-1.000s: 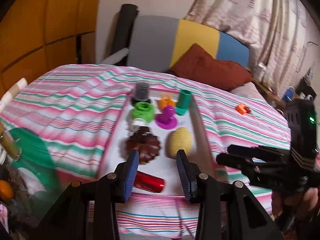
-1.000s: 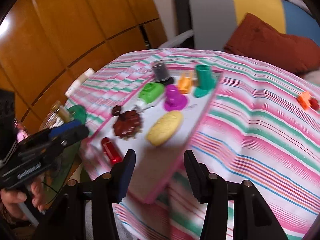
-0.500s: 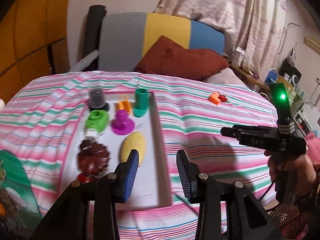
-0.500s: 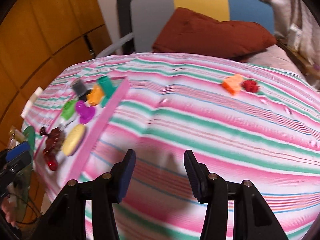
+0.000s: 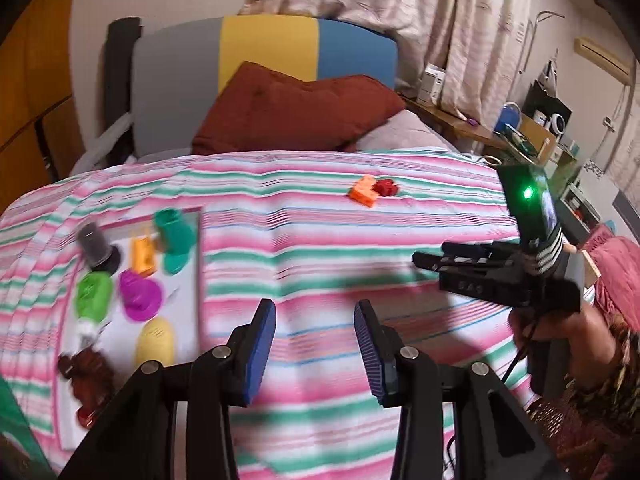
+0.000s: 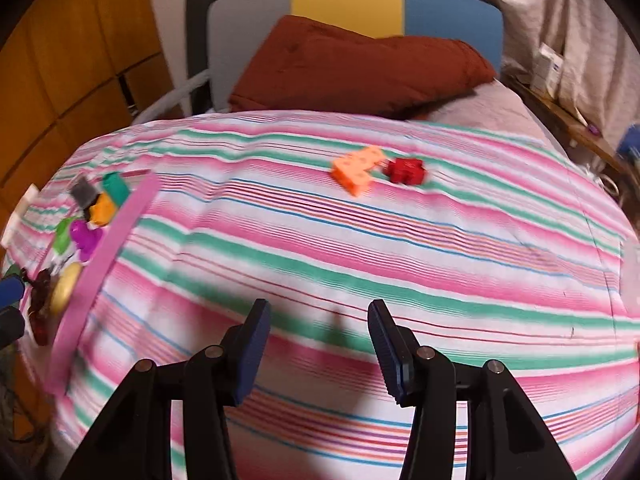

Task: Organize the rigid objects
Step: 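Move the left tool to the orange cube block and grasp it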

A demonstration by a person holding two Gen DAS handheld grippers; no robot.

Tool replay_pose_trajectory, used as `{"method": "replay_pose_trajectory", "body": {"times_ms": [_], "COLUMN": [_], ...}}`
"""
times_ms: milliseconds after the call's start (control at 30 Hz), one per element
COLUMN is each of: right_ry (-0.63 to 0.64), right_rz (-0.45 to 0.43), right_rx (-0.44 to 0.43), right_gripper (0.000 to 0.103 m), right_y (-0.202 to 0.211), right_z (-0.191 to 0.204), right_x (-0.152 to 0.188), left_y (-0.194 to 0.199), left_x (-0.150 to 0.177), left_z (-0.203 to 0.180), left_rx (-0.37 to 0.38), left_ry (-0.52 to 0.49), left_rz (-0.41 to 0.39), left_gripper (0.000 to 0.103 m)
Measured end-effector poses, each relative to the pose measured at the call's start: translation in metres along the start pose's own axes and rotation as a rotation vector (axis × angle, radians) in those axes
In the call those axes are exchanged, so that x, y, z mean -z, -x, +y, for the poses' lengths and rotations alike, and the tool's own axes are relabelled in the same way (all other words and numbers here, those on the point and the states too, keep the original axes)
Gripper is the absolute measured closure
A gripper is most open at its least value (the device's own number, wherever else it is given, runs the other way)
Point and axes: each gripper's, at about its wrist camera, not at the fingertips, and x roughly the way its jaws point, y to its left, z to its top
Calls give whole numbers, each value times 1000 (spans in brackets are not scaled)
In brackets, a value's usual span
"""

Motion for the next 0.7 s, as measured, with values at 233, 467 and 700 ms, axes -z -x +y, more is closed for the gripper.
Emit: {"method": "replay_pose_trajectory", "body": {"times_ms": [233,467,700], "right_ry": [-160,-309,-387], "right_rz": [68,71,47], "right_rx": [24,48,73], "right_gripper": [52,51,49], "right_y": [-12,-6,-4], "right_z": [-41,-76,-101], "right_x": [1,0,-5], "left_y": [-45,-107,-172], "left_x": [-31,-62,-92], "left_z": [-34,-66,-92], "left_rx": [12,-26,-68], "left_ry": [-30,-101,-197], "left_rz": [45,91,115], "left_gripper": [62,62,60]}}
